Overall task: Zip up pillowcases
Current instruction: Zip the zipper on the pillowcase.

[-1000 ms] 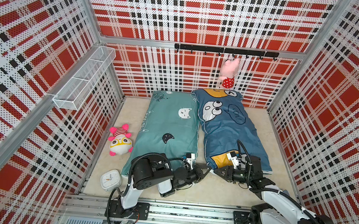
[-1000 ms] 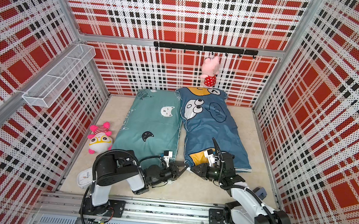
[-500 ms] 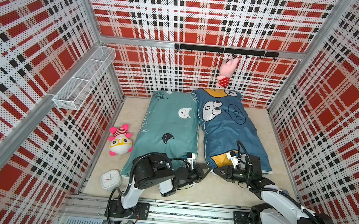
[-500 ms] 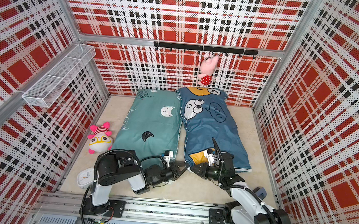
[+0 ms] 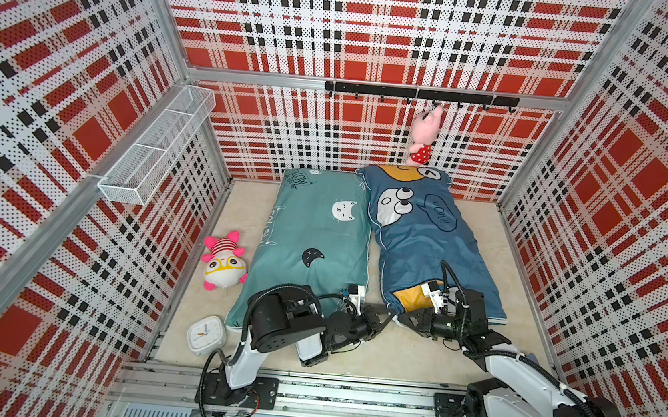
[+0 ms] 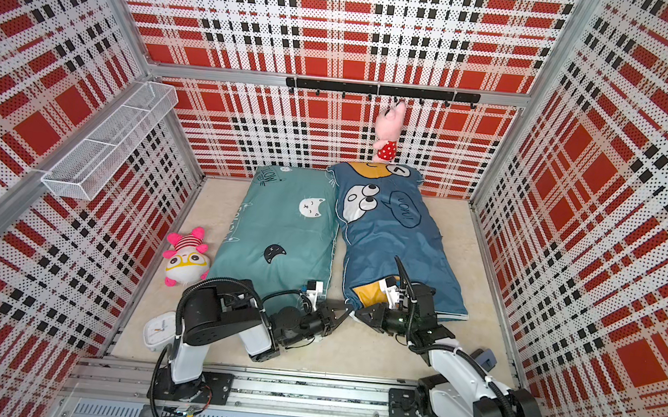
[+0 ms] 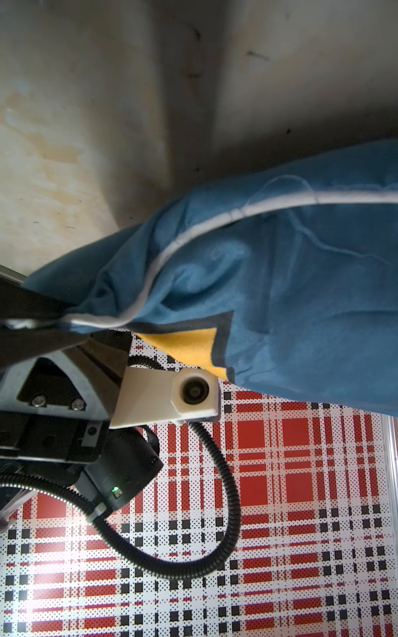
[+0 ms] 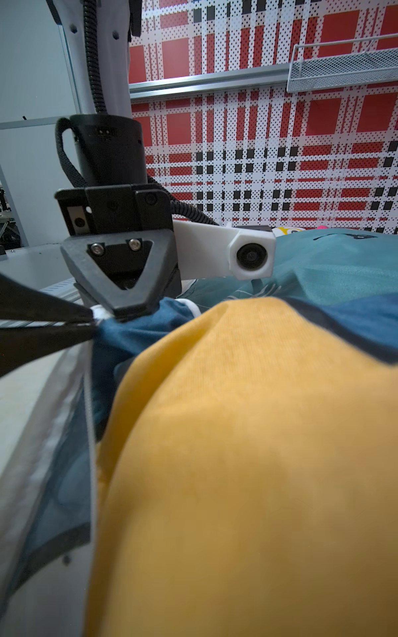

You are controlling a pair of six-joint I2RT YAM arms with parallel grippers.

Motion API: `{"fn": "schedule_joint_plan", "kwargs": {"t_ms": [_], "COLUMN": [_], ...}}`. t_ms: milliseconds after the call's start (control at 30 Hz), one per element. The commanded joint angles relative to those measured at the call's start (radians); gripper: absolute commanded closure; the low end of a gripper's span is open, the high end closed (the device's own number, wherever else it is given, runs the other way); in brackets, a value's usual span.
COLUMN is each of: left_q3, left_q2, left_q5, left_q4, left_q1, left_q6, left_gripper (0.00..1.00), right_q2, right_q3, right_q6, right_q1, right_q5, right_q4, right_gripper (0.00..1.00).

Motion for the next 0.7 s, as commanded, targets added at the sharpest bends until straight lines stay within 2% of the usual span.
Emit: {"fn": "schedule_joint_plan", "kwargs": {"t_ms": [0, 133, 533, 667], "left_q3": [0.008, 0.001, -0.013, 0.000], "left_q2": [0.010, 0.001, -0.023, -0.031], "left_q5": [0.002, -0.007, -0.067, -0.088], "left_q4": [0.043, 0.041, 0.019, -0.041], "left_q1": [-0.009, -0.008, 0.000, 0.002], "left_q6": [0.007, 0.015, 0.026, 0.036], "left_gripper": [1.00, 1.00, 1.00, 1.00], "right_q2": [-0.002, -0.010, -0.046, -0.063], "right_q3": [-0.001, 0.006, 0.060, 0.098], "right_q6": [-0.014, -0.027, -0.089, -0.139], "right_q1": [0.008, 0.008, 0.009, 0.011], "right_q5": [0.013, 0.022, 0.092, 0.131], "right_q4": [0.006, -0.018, -0.165, -0.277], "right_gripper": [0.95, 1.00, 1.00, 1.00]}}
